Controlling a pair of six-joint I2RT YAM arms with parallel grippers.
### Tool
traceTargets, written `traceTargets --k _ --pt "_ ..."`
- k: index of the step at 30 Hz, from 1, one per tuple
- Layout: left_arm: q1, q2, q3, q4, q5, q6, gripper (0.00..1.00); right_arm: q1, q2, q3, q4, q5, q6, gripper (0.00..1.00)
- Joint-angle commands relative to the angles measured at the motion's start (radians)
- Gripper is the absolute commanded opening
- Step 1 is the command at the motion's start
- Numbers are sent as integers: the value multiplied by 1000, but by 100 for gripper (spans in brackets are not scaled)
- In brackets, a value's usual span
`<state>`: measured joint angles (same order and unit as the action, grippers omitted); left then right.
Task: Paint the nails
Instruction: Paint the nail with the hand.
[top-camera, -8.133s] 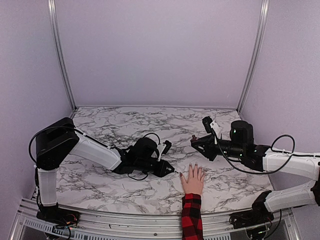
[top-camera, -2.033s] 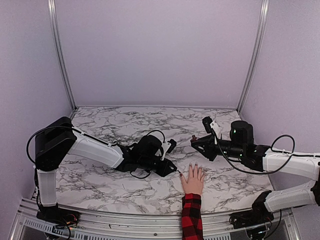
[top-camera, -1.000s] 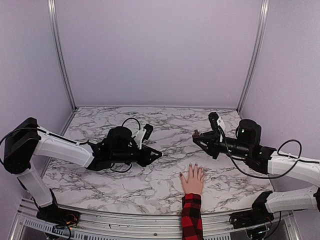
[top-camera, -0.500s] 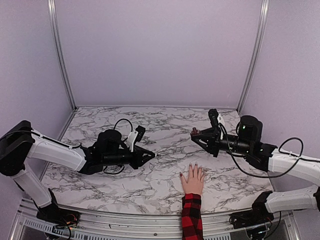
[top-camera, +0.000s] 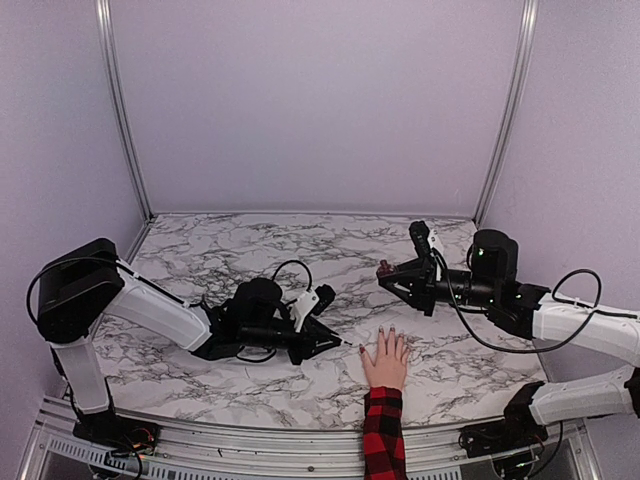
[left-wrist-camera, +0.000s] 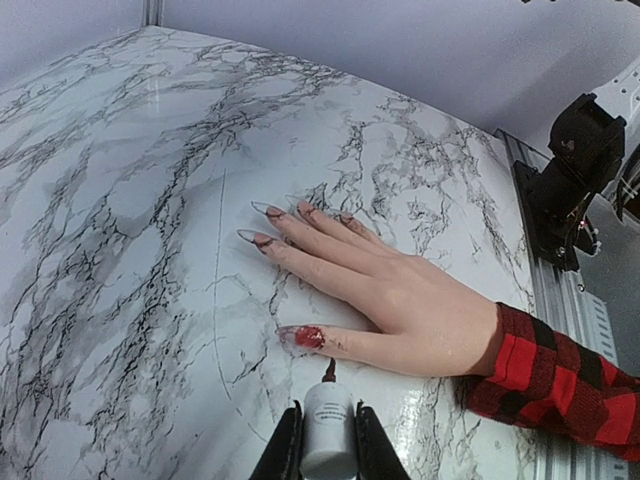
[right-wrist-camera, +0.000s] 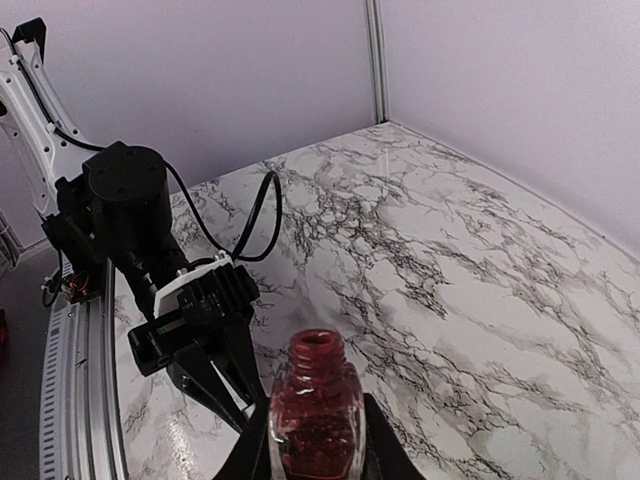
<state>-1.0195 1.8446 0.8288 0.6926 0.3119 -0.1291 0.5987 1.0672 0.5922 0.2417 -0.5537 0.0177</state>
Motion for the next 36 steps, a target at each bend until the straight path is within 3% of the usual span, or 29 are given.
traceTargets --k 1,36 --pt "-4 50 43 62 42 75 0 -18 -15 38 -10 -19 -1 0" --pt "-5 208 113 120 54 106 0 -42 -1 48 -27 -22 11 0"
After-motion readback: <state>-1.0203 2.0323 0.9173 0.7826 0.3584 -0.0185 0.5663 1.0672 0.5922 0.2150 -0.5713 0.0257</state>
